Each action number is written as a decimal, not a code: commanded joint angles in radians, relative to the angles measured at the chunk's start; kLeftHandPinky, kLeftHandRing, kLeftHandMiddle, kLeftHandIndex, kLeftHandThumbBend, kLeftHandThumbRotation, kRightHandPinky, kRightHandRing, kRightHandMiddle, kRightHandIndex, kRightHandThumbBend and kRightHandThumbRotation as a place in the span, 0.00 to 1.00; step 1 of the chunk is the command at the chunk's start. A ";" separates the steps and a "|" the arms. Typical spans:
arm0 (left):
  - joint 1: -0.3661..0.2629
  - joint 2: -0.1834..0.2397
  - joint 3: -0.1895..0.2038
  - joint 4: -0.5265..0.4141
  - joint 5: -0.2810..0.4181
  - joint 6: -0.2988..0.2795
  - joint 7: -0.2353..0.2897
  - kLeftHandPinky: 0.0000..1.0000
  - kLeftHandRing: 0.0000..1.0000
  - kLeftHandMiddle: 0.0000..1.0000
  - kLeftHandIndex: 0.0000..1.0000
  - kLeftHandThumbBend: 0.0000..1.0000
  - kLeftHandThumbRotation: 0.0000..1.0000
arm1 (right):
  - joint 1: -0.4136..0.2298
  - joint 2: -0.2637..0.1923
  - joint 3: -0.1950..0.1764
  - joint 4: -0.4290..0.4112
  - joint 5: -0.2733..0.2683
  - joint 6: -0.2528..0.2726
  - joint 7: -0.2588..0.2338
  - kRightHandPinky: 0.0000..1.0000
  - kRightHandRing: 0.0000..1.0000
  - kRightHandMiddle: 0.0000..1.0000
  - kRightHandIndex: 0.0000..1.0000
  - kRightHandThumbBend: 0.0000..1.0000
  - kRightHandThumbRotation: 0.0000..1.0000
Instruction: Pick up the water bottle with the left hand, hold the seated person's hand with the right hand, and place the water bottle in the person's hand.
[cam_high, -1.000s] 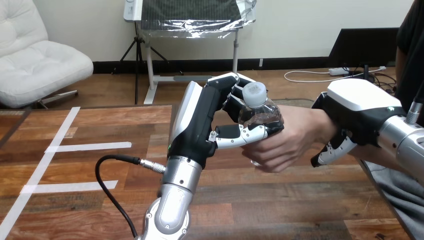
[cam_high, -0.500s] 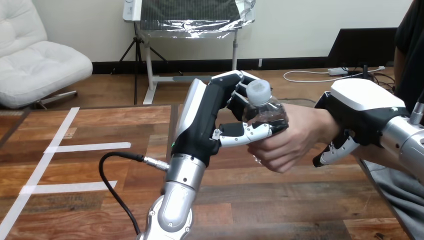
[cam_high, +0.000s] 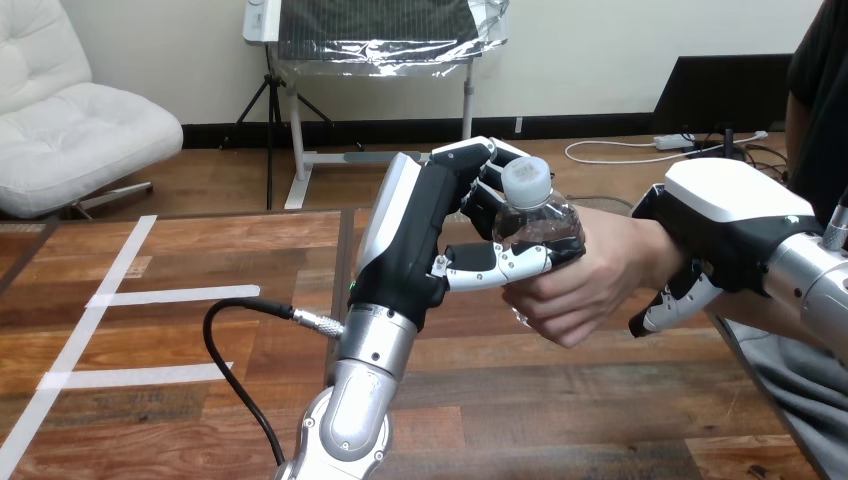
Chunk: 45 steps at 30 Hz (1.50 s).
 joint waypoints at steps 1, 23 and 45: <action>-0.077 -0.045 -0.045 0.003 0.005 -0.015 -0.010 0.35 0.39 0.44 0.52 0.51 0.00 | -0.057 -0.027 -0.039 -0.061 -0.017 -0.010 -0.011 0.24 0.34 0.43 0.49 0.85 0.00; -0.065 0.017 -0.069 -0.062 0.121 0.083 -0.056 0.57 0.63 0.66 0.74 0.60 0.23 | -0.017 -0.024 -0.068 -0.043 -0.005 -0.090 -0.049 0.59 0.72 0.78 0.76 0.88 0.02; -0.048 0.056 -0.084 -0.090 0.190 0.114 -0.089 0.99 0.99 0.99 1.00 0.91 0.74 | 0.015 -0.016 -0.095 -0.026 0.041 -0.151 -0.066 0.83 0.94 0.94 0.89 0.87 0.04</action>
